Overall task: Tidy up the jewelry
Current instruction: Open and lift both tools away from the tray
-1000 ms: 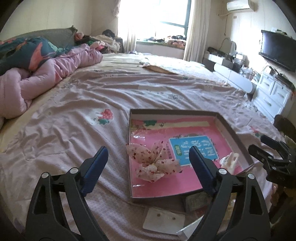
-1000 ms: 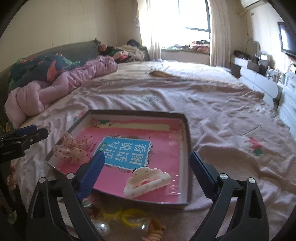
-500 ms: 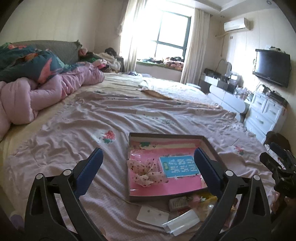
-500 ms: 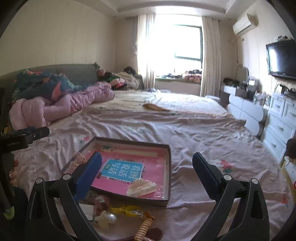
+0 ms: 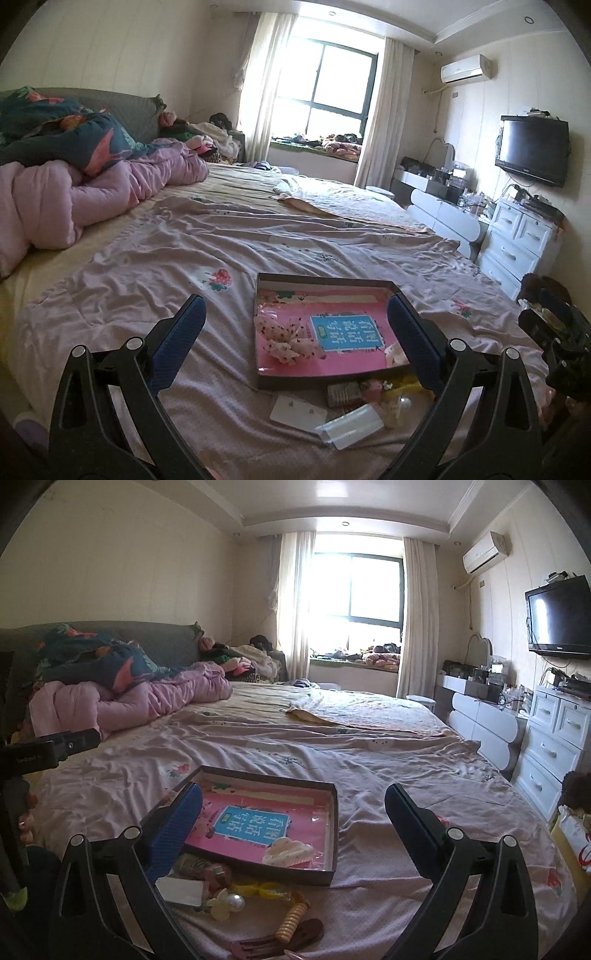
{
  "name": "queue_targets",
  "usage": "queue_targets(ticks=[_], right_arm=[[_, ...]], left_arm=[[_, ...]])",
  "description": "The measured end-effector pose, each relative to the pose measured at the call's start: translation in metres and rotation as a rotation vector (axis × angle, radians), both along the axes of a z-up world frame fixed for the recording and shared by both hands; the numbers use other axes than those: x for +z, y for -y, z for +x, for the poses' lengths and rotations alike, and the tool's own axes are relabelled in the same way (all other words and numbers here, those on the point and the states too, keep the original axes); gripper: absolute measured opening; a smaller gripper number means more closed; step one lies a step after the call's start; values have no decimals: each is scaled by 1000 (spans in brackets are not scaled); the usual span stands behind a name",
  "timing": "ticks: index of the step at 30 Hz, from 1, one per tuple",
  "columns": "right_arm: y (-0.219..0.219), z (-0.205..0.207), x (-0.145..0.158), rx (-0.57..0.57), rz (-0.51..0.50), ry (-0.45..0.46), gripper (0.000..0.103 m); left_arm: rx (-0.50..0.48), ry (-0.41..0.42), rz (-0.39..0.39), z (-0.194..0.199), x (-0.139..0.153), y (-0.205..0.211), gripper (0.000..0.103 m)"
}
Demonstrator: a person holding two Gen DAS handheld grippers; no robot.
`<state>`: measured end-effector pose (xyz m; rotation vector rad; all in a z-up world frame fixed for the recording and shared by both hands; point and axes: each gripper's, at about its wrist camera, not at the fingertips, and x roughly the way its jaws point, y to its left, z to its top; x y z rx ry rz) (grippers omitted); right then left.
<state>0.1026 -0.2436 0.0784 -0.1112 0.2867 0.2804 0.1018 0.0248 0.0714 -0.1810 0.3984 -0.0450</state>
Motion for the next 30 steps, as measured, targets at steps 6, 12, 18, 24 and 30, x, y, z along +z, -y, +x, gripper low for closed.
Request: queue_targets(ticks=[6, 12, 18, 24, 30], right_arm=[[-4, -15, -9, 12, -16, -1, 96], [-2, -28, -16, 23, -21, -14, 96], [0, -40, -27, 28, -32, -40, 96], [6, -46, -43, 25, -34, -86, 96], [11, -45, -61, 13, -43, -144, 96]], left_arm=[[-39, -3, 21, -16, -11, 13, 90], [-98, -15, 55, -29, -23, 32, 90], [-124, -35, 73, -35, -29, 41, 90], [-152, -65, 87, -36, -39, 45, 90], [-197, -133, 127, -29, -60, 53, 90]])
